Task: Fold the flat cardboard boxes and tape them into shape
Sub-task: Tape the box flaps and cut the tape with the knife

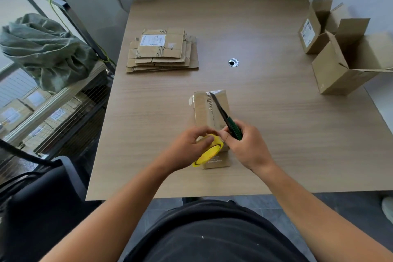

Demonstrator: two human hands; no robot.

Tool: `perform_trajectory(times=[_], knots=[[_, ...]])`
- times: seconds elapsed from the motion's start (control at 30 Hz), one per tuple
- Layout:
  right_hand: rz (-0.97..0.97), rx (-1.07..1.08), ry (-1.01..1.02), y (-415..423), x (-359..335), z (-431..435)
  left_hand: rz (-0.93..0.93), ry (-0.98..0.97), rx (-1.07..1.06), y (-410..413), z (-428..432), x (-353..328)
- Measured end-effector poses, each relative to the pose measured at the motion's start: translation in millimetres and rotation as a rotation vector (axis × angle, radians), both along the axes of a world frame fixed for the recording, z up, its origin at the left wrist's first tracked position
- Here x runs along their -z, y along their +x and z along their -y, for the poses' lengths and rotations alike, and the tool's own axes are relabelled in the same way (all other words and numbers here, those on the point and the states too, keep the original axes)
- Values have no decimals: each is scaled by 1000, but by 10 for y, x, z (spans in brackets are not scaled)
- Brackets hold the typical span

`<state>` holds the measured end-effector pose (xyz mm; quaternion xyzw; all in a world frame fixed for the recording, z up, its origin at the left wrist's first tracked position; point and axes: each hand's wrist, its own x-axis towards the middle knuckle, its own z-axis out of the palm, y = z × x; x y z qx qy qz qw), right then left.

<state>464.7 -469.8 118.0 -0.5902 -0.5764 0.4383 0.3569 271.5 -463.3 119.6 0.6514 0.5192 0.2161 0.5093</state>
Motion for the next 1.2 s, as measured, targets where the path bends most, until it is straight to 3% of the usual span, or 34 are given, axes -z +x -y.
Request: perform_trajectory(times=[0.1,0.2,0.37,0.53,0.63,1.0,1.1,1.2], knots=[[-233,81,-80,141,-60,-13,151,-122,-132,45,215,-80],[-442,41,-164,228,-89,-5,223,-44,-143,-10,369,-229],[-628,293,-200,587,-65,-165,-99,-17,-142,-375,418,-454],[-478,219,-289,723,286,-215,-570,-42,95,-574,99,-466],[-425,320,-395,677,572,-218,-668,-1,141,-474,-217,-216],[-337,415,-637,421,1204,-258,-475,-218,-51,-458,-465,675],[-190,357,-662,374,1103,-255,-410,-222,-127,-419,-441,860],[118,332,-545,393,832,-244,-359,-257,-192,-423,-428,942]])
